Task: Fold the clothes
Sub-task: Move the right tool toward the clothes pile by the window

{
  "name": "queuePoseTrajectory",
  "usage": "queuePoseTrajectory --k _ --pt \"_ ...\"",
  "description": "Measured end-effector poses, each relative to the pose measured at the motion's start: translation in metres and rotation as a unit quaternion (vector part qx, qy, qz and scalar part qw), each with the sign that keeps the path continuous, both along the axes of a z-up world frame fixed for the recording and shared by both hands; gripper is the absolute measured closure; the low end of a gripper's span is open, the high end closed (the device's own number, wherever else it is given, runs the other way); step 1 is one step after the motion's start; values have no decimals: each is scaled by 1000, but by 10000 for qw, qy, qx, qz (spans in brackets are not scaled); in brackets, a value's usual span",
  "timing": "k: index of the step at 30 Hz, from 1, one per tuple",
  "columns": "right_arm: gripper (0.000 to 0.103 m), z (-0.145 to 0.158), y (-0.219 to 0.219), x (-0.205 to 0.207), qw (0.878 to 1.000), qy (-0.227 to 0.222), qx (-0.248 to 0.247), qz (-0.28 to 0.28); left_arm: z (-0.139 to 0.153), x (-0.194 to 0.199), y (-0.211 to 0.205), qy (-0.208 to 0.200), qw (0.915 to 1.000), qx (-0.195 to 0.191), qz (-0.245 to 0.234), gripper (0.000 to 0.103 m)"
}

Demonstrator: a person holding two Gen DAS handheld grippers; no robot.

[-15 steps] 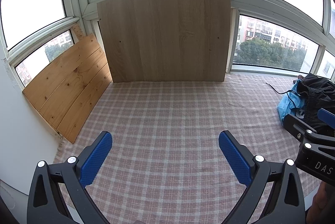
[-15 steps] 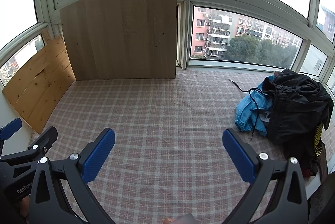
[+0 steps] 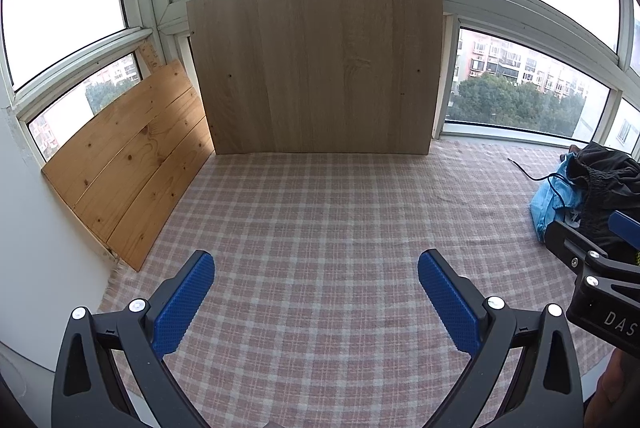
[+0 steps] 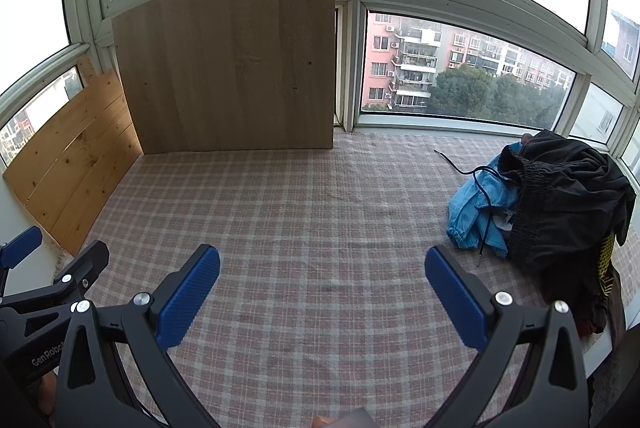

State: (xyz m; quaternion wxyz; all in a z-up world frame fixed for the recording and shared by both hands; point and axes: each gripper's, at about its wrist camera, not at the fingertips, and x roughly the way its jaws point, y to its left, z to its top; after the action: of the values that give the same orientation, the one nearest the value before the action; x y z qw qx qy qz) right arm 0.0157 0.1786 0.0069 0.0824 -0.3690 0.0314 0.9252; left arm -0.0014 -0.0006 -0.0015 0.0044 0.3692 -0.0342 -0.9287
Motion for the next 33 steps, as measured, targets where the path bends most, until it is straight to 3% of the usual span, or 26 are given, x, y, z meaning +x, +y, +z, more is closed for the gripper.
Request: queuePoseTrajectory --k 33 --pt "0 -5 25 8 9982 -41 -18 -597 -5 -1 18 -24 9989 -12 -465 0"
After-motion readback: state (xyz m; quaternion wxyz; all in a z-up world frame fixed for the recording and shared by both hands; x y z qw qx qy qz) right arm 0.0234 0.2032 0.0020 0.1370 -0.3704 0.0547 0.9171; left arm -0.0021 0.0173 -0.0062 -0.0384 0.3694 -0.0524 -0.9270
